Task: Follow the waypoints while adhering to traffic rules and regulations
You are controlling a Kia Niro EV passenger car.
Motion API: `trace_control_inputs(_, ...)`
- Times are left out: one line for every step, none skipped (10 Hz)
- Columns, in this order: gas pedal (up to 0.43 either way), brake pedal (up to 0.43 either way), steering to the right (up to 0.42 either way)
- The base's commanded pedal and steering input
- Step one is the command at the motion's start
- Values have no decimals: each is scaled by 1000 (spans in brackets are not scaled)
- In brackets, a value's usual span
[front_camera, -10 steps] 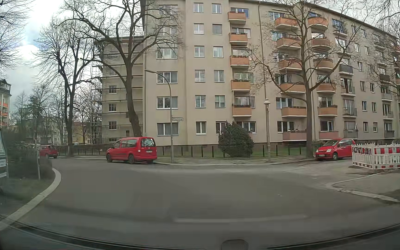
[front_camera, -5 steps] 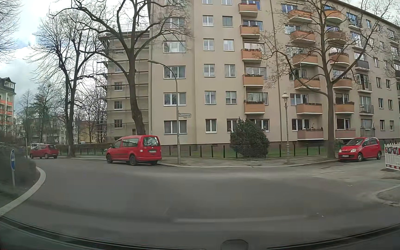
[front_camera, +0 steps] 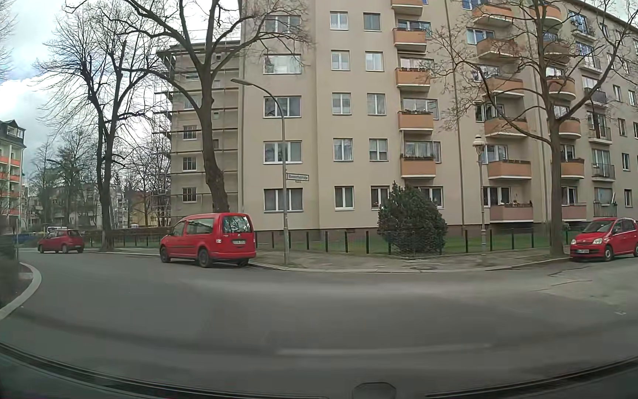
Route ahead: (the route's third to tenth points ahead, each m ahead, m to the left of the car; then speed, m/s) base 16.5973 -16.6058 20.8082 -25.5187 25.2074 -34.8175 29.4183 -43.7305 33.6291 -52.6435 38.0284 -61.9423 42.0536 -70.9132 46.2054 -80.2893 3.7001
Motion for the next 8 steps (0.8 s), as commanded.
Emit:
trace_control_inputs(0, 232, 3)
trace_control_inputs(0, 232, 4)
trace_control_inputs(0, 232, 9)
trace_control_inputs(0, 232, 19)
trace_control_inputs(0, 226, 38)
trace_control_inputs(0, 220, 64)
trace_control_inputs(0, 213, 99)
trace_control_inputs(0, 213, 133)
